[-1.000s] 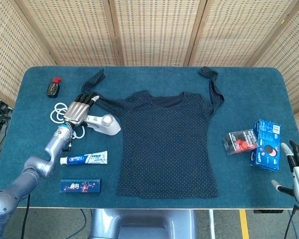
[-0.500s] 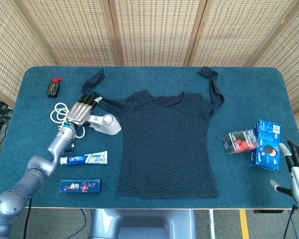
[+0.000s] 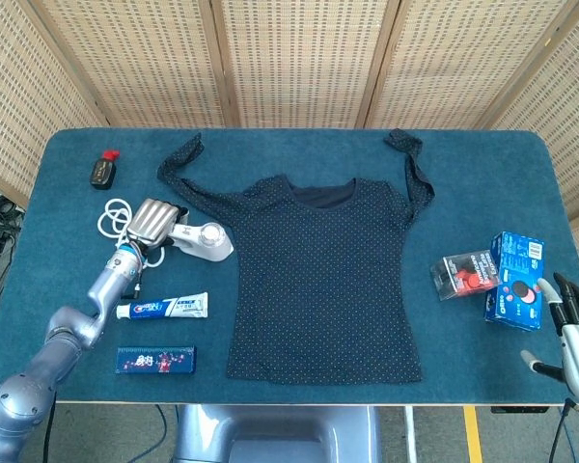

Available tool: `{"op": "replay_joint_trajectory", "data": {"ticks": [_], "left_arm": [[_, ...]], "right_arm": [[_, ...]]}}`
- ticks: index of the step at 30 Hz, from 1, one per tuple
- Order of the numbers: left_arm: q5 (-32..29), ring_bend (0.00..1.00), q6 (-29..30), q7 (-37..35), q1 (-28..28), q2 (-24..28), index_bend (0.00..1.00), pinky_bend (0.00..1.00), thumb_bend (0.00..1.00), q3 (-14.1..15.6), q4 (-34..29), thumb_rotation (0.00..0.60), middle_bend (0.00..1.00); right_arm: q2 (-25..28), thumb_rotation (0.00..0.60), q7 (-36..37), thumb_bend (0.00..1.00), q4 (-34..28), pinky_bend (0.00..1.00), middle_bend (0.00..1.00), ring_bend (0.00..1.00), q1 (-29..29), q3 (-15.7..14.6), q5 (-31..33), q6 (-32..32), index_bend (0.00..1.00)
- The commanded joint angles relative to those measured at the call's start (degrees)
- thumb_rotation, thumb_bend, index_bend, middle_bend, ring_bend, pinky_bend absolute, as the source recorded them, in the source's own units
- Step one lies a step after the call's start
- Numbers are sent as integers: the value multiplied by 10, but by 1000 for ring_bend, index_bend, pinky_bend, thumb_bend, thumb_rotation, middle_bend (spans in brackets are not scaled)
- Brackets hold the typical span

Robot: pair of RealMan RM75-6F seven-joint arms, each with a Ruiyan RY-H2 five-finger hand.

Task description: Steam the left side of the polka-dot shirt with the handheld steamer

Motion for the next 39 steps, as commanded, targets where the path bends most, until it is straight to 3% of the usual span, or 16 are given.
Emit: {"op": "replay_joint_trajectory", "data": {"ticks": [1,8,10,26,39], "left_arm": [[3,579,6,-5,3,-1,694,601,616,3,4,600,626],[5,700,21,-18,12,-5,963,751,668,8,12,600,786],[5,726,29,-23,14,-5,996,794,676,8,12,600,817],[23,750,121,-78,16,20,1000,837,688,17,-12,600,847],[60,763,150,-58,-70,-6,1000,856,684,15,-79,600,852]], "right_arm": [[0,600,-1,0,0,0,0,0,0,-1,-2,-1,94],[1,600,-2,0,-2,0,0,0,0,-4,-7,0,94],[1,600,-3,0,-3,0,0,0,-1,-4,-8,1,94],[0,600,-5,0,-5,0,0,0,0,-4,-10,3,95],[1,600,-1,0,-2,0,0,0,1,1,3,0,96]]}}
